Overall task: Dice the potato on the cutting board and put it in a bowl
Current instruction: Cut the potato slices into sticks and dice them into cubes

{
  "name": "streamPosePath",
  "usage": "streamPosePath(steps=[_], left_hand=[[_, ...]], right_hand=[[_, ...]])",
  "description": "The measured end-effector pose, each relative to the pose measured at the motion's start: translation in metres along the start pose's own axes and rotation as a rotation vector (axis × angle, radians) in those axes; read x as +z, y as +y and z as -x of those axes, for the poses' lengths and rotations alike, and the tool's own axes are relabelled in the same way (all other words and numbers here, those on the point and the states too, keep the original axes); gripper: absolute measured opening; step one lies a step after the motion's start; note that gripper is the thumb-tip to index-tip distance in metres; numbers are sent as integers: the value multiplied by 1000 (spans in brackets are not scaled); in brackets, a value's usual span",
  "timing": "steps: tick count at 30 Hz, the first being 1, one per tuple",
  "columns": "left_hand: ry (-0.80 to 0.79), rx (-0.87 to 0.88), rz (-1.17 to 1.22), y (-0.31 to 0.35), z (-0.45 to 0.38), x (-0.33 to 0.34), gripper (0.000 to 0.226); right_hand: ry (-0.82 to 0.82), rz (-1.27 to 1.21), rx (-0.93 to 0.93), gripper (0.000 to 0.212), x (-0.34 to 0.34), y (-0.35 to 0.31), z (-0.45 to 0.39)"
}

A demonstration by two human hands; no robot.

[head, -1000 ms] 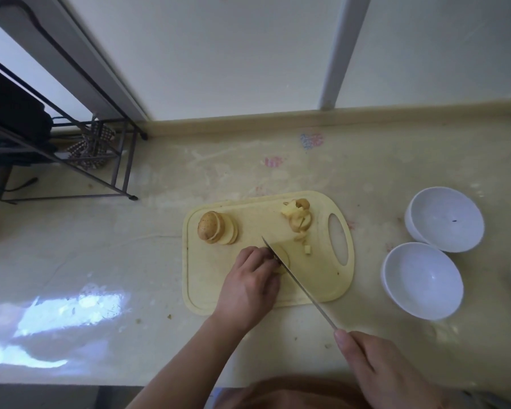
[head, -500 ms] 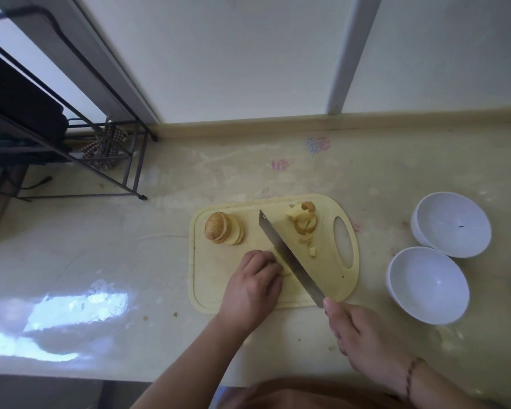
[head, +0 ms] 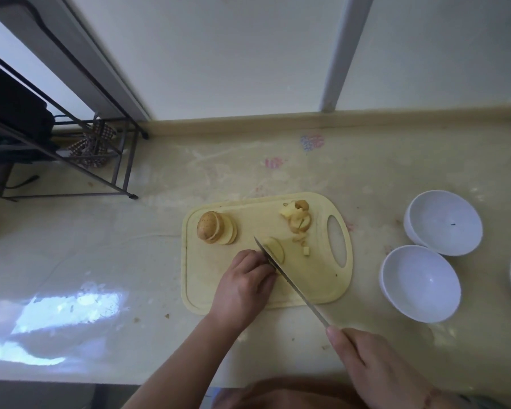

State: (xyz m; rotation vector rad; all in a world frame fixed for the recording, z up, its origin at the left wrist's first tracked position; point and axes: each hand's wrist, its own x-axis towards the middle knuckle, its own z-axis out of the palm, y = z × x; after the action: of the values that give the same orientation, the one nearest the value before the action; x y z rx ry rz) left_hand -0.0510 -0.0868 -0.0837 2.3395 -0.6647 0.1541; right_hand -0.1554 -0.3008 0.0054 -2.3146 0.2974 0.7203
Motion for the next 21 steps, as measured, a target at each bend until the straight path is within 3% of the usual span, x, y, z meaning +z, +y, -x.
streamPosePath(steps=[3,9,21], left_hand=[[6,2,11,0,0,1,7],[8,27,13,-2,0,-1,5],[46,23,-28,2,7,-2,3]], right_hand=[[-34,-19,-2,82,1,-3,1],[-30,-76,-53,58,-1,-26,-37],[-24,-155,-66,65,-4,-23,-20]])
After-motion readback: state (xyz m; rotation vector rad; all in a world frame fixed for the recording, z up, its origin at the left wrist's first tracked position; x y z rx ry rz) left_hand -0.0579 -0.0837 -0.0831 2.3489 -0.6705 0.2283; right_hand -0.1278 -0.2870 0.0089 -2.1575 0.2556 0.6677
